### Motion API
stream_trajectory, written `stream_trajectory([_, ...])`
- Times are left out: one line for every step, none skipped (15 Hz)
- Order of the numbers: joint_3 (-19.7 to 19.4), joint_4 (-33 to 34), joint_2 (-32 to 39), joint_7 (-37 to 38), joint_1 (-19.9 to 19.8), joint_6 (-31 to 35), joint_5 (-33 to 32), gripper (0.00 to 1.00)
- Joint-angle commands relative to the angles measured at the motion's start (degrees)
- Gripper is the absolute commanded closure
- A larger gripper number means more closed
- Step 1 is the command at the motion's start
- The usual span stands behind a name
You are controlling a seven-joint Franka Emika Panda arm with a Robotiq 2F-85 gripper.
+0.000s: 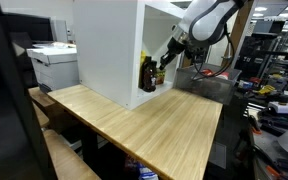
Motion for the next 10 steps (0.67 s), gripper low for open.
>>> stream_trajectory([0.45,-1.18,-2.66,-1.18,-0.25,-1.89,-0.09,0.95])
stream_trajectory([0.36,-1.04,-2.61,-1.18,-0.23,-1.94,-0.17,0.95])
stream_trajectory([0.29,-0.91,-2.57,-1.2,-0.22,-1.99,-0.24,0.95])
stream_trajectory([0.21,-0.86,-2.57,-1.24,-0.21,-2.02,-0.32,0.95])
stream_trajectory([0.09,-0.81,-2.53,-1.28,-0.21,-2.06,-0.44,0.95])
stream_trajectory([-0.08,-0.77,-2.44,-1.31,-0.2,-2.12,-0.57,0.95])
stream_trajectory([-0.21,-0.76,-2.42,-1.37,-0.21,-2.24,-0.69,0.95])
stream_trajectory([-0.2,-0.83,-2.67,-1.57,-0.28,-2.53,-0.72,0.95])
stream_trajectory([-0.12,-0.9,-3.01,-1.81,-0.39,-2.85,-0.7,0.95])
stream_trajectory([0.09,-1.05,-3.81,-2.41,-0.64,-3.68,-0.7,0.95])
